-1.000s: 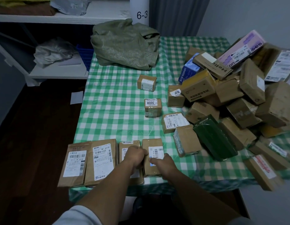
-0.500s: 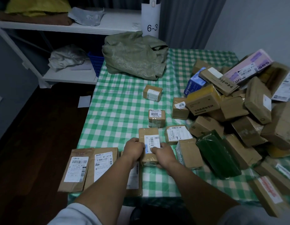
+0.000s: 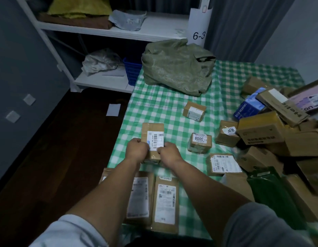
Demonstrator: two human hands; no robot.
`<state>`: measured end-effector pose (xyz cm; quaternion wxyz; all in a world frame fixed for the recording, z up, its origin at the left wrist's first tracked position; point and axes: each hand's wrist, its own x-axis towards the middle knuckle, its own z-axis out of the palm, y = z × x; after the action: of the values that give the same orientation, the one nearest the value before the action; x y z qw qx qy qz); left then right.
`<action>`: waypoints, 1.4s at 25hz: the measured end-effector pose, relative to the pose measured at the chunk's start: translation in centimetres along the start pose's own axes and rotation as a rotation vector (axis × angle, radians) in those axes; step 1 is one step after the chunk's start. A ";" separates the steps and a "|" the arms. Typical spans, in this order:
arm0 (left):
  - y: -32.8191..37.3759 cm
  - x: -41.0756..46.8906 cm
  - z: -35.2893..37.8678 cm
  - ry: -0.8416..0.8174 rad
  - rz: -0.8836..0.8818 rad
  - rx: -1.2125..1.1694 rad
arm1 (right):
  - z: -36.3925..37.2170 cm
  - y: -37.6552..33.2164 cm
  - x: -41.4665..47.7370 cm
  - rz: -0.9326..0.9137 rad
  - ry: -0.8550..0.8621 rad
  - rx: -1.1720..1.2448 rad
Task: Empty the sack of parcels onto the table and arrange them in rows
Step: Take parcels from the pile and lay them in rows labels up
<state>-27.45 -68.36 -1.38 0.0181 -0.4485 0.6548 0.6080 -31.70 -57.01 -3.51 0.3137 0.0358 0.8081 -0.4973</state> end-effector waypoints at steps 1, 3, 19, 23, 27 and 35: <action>0.2 1.2 -1.4 0.008 0.004 0.014 | 1.6 -0.6 0.5 -0.005 -0.006 0.008; 0.1 3.5 -4.1 0.008 0.009 0.043 | 4.9 -1.6 1.2 -0.004 -0.001 0.019; -5.8 12.1 -12.2 0.024 -0.163 0.395 | 15.9 -1.1 4.7 0.162 -0.099 -0.350; -4.8 11.7 -11.9 0.024 -0.170 0.393 | 15.2 -1.5 4.7 0.175 -0.082 -0.358; -3.4 10.7 -11.6 0.100 -0.127 0.377 | 13.1 -1.5 4.2 0.164 -0.017 -0.350; 0.9 7.0 -4.3 0.143 0.173 0.161 | 1.8 -1.2 3.7 0.184 0.223 -0.291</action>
<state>-29.98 -75.95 -3.53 -0.0451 -0.4299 0.7372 0.5194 -34.25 -60.02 -5.14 0.2683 0.1186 0.8944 -0.3377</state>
